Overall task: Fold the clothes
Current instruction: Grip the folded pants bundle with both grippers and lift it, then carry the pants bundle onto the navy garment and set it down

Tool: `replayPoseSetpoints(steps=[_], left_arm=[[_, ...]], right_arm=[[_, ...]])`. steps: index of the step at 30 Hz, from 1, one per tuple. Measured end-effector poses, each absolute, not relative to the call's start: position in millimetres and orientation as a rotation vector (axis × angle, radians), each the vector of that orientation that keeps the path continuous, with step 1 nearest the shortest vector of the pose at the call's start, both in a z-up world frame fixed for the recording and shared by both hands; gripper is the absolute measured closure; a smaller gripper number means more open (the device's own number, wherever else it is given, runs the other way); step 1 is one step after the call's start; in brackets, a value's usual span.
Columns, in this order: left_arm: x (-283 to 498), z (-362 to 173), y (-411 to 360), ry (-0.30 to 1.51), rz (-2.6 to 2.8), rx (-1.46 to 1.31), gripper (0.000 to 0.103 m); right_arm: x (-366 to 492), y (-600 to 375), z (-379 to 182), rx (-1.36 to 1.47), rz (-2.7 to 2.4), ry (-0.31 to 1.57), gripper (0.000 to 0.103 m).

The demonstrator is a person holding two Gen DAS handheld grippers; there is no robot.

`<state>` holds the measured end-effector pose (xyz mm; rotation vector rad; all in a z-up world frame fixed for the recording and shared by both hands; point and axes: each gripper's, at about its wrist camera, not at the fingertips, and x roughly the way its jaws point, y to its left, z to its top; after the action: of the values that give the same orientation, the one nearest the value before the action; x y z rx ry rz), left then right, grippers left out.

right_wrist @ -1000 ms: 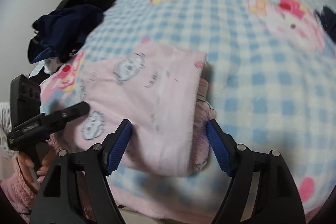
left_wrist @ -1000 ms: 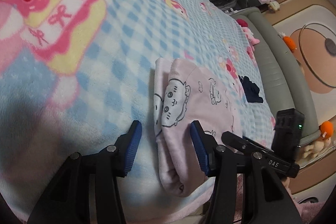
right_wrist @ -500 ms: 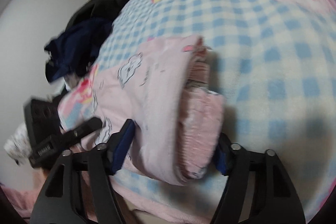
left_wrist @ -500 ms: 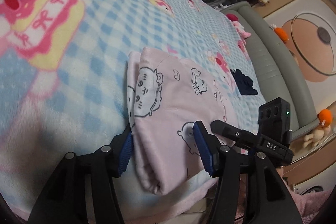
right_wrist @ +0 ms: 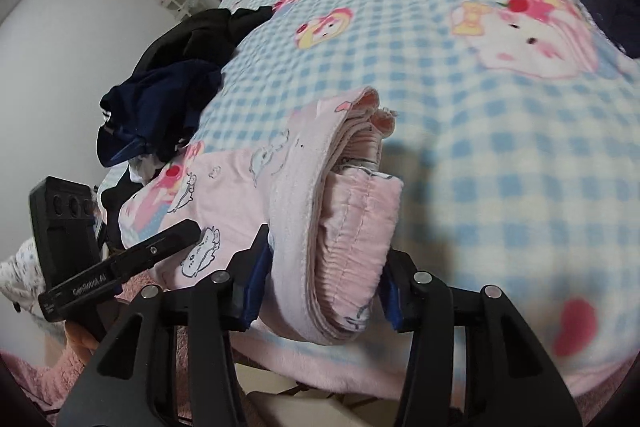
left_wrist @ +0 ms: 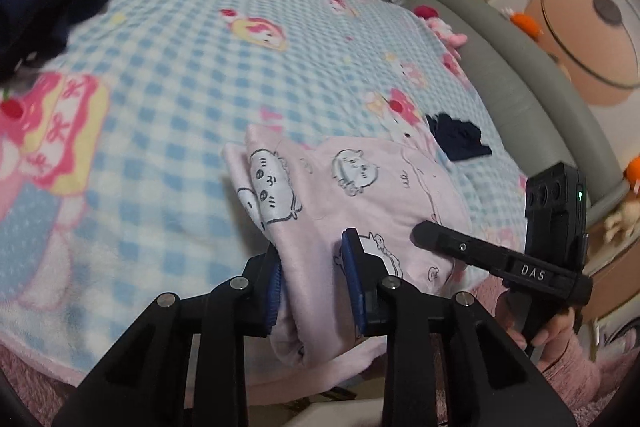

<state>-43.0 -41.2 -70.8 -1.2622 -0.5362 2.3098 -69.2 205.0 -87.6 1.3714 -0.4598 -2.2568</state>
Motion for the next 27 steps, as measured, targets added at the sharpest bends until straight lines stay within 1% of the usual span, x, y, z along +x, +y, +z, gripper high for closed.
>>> replayPoseSetpoints(steps=[5, 8, 10, 14, 20, 27], left_arm=[[-56, -56, 8, -0.415, 2.239, -1.260, 0.075], [-62, -54, 34, -0.409, 2.218, -1.269, 0.075], [-66, -51, 51, -0.391, 2.195, -1.277, 0.075], [-77, -33, 91, -0.291, 2.170, -1.239, 0.075], [-117, -7, 166, -0.229, 2.122, -1.140, 0.075], [-166, 2, 254, -0.221, 2.064, -1.085, 0.075]], right_arm=[[-75, 240, -81, 1.408, -2.272, -0.476, 0.055], [-78, 267, -83, 1.433, -2.281, -0.526, 0.057], [-76, 287, -78, 1.407, -2.304, -0.569, 0.057], [-74, 321, -61, 1.351, -2.357, -0.583, 0.059], [-90, 386, -31, 1.280, -2.461, -0.596, 0.060], [-124, 463, 1, 1.244, -2.584, -0.595, 0.062]])
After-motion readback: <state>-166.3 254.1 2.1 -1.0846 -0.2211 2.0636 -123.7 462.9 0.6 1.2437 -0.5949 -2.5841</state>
